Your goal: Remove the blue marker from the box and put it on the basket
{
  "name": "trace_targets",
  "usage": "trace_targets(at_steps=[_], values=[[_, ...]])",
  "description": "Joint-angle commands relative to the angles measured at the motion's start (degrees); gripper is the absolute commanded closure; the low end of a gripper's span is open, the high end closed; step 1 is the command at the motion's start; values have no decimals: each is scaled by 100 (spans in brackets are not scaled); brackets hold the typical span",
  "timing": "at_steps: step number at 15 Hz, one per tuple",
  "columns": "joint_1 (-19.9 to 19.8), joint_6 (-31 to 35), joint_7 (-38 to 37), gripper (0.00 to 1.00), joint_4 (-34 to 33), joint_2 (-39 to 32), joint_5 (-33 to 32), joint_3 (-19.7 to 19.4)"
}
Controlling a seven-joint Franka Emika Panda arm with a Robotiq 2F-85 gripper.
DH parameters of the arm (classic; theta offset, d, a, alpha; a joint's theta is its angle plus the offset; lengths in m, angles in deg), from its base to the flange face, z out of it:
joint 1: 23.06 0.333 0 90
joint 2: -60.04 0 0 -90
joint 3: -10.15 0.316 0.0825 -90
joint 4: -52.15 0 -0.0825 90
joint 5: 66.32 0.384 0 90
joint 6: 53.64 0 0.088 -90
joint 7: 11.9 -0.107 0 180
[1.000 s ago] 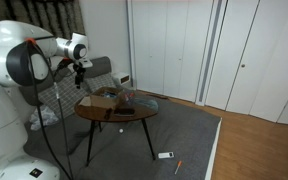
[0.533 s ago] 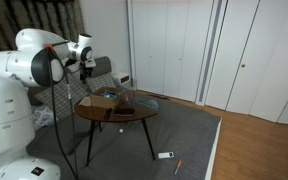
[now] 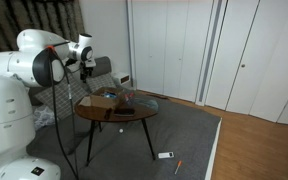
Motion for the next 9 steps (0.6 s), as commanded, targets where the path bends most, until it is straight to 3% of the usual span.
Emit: trace_targets(at_steps=[1,9], values=[[85,-59,-25,0,-235,-243,41,-157],[119,-38,43,0,-622,-886,-24,-319]])
